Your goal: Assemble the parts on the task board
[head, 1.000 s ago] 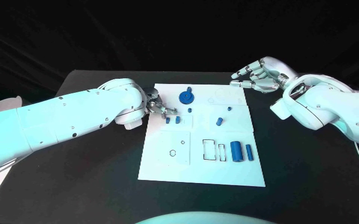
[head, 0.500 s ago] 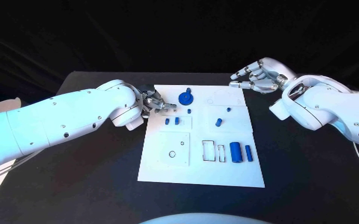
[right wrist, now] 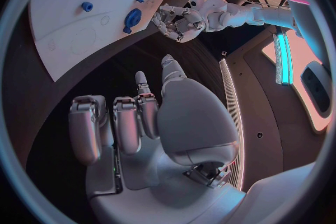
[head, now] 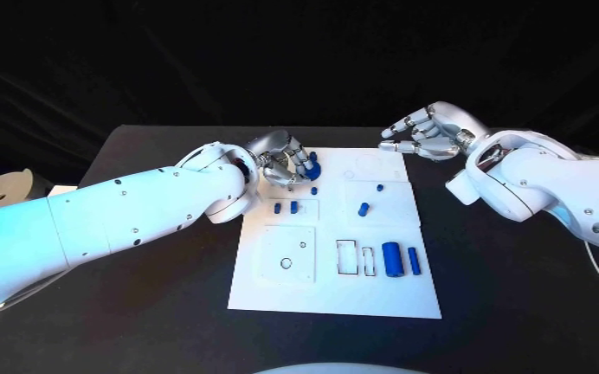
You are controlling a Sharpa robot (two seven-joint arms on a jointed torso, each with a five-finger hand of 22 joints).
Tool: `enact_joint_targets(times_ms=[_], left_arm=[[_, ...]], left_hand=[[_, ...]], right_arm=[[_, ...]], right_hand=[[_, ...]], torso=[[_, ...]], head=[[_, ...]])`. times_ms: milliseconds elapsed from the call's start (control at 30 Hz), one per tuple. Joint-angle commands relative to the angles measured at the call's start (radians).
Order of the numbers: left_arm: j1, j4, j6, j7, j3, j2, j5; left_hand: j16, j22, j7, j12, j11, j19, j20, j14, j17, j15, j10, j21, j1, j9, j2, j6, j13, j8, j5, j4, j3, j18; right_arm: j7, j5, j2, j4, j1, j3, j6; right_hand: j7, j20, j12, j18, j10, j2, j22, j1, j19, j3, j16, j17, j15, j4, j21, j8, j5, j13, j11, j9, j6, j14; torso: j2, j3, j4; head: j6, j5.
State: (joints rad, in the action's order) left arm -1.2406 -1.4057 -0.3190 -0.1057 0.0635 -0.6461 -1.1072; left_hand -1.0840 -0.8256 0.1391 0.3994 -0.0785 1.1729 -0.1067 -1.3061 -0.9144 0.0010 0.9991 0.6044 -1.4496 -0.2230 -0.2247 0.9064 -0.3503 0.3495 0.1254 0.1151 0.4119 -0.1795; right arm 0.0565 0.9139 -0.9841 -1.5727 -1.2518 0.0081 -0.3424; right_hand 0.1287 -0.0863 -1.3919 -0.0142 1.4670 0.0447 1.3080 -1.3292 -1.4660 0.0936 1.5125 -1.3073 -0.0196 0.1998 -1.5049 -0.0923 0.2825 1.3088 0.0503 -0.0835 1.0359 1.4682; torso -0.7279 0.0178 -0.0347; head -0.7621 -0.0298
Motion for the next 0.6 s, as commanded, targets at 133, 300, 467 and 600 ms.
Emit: enact_joint_targets(times_ms=[133,300,467,600], left_arm=[[0.013,0.031,0.0,0.072,0.0,0.037,-0.245],[0.017,0.053,0.072,-0.035,0.0,0.066,-0.304],[0.019,0.068,0.119,-0.079,-0.001,0.086,-0.324],[0.022,0.081,0.153,-0.104,-0.001,0.101,-0.333]], left_hand=[[-0.168,-0.056,-0.004,-0.059,-0.003,0.102,0.006,-0.108,-0.172,0.001,-0.007,0.089,0.025,0.042,-0.007,0.034,0.079,-0.049,-0.013,0.002,-0.012,0.008],[-0.297,-0.236,-0.009,-0.078,0.003,0.22,0.013,-0.184,-0.331,-0.007,0.023,0.326,0.038,0.066,-0.002,0.069,0.127,-0.078,-0.013,0.007,-0.03,0.049],[-0.315,-0.275,-0.009,-0.092,0.003,0.242,0.015,-0.194,-0.349,-0.009,0.033,0.373,0.034,0.078,0.004,0.083,0.153,-0.093,-0.012,0.006,-0.028,0.057],[-0.322,-0.298,-0.01,-0.099,0.004,0.254,0.017,-0.2,-0.356,-0.01,0.041,0.402,0.032,0.083,0.005,0.092,0.166,-0.101,-0.012,0.005,-0.026,0.062]], right_arm=[[0.013,0.003,0.005,0.001,0.002,0.0,0.006],[0.013,0.003,0.008,0.002,0.003,0.0,0.007],[0.014,0.003,0.009,0.002,0.003,0.0,0.008],[0.014,0.003,0.011,0.001,0.003,0.0,0.009]], right_hand=[[0.001,0.007,0.003,-0.013,0.029,-0.002,0.152,0.004,-0.045,0.007,-0.005,-0.168,-0.008,0.0,0.004,-0.007,0.005,0.177,-0.005,-0.001,-0.006,0.08],[0.001,0.007,0.003,-0.013,0.029,-0.002,0.152,0.004,-0.045,0.007,-0.005,-0.168,-0.008,0.0,0.004,-0.007,0.005,0.177,-0.005,-0.001,-0.006,0.08],[0.001,0.007,0.003,-0.013,0.029,-0.002,0.152,0.004,-0.045,0.007,-0.005,-0.168,-0.008,0.0,0.004,-0.007,0.005,0.177,-0.005,-0.001,-0.006,0.08],[0.001,0.007,0.003,-0.013,0.029,-0.002,0.152,0.004,-0.045,0.007,-0.005,-0.168,-0.008,0.0,0.004,-0.007,0.005,0.177,-0.005,-0.001,-0.006,0.08]], torso=[[-0.001,0.0004,0.0011],[-0.002,0.0015,0.0022],[-0.003,0.0005,0.0018],[-0.003,0.0008,0.0028]], head=[[0.008,0.004],[0.009,0.004],[0.009,0.006],[0.007,0.007]])
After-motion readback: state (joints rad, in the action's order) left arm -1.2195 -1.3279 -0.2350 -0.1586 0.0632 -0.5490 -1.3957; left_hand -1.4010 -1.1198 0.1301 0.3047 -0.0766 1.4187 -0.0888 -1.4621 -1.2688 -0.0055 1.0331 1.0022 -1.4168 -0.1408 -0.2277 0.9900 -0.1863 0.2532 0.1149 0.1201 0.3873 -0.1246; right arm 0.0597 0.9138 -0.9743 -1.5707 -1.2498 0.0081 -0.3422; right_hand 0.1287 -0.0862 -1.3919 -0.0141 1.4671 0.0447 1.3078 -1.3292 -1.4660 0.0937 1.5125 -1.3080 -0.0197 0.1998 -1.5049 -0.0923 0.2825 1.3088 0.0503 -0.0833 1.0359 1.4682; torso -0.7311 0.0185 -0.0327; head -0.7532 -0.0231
